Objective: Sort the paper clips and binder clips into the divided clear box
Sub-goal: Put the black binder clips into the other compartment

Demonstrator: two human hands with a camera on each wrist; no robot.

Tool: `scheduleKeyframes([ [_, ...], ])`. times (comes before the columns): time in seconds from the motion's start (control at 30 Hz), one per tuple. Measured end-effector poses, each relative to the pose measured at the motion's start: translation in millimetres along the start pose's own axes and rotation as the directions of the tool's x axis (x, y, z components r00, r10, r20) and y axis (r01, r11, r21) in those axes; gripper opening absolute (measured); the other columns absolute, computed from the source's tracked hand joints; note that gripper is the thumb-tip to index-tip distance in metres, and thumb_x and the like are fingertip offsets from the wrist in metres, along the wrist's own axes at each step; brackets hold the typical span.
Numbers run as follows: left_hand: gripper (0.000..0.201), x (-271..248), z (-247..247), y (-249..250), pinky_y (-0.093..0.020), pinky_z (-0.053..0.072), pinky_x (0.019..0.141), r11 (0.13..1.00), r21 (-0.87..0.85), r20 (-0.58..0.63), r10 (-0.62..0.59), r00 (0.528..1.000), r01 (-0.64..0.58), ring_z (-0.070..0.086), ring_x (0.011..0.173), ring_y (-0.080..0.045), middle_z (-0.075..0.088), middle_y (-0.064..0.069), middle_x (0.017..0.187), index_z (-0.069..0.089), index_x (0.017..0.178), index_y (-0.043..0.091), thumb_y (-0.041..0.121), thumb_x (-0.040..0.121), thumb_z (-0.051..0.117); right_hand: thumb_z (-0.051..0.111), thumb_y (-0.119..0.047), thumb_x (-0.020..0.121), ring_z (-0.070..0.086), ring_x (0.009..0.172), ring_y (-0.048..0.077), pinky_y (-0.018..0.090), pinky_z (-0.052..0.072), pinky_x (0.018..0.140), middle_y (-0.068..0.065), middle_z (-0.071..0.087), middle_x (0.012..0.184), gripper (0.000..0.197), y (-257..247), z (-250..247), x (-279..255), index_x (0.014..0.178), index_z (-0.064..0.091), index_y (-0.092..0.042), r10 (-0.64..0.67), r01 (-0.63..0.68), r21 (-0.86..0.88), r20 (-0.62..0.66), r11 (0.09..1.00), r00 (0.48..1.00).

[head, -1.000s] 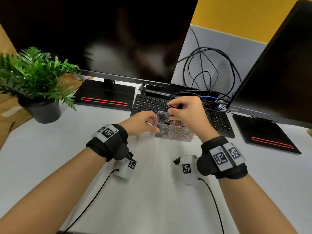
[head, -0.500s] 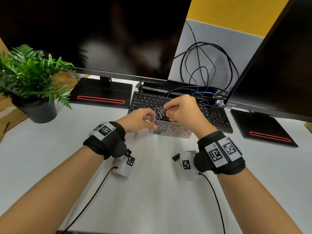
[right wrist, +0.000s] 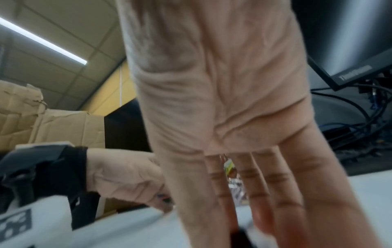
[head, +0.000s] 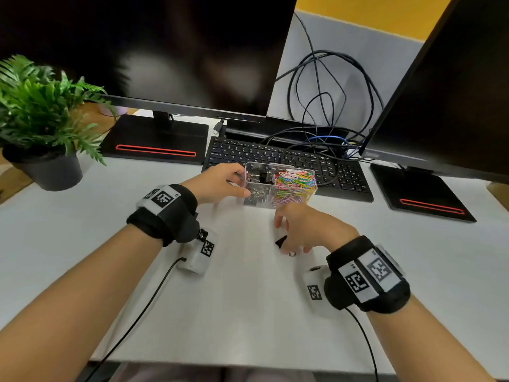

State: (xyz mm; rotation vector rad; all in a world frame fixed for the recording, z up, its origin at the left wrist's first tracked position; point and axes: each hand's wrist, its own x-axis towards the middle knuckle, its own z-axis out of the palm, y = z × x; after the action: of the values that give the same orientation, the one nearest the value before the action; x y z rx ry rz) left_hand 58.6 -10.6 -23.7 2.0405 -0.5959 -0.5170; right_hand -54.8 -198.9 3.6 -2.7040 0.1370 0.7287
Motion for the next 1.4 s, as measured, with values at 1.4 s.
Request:
scheduleKeyframes([
  [1.4,0.036,-1.7,-0.3,4.2,-0.037,0.047,0.101,1.0,0.03,-0.003,0.007,1.0,-0.006,0.065,0.104,-0.017,0.067,-0.005,0.116,0.059,0.117,0.011,0.018,0.084,0.074,0.067,-0.013,0.085,0.051,0.085,0.014,0.025,0.043,0.074,-0.002,0.063,0.1,0.013,-29.2,-35.5,33.5,0.094,0.073,-0.019,-0.184,0.319,0.074,-0.686,0.945,0.704],
])
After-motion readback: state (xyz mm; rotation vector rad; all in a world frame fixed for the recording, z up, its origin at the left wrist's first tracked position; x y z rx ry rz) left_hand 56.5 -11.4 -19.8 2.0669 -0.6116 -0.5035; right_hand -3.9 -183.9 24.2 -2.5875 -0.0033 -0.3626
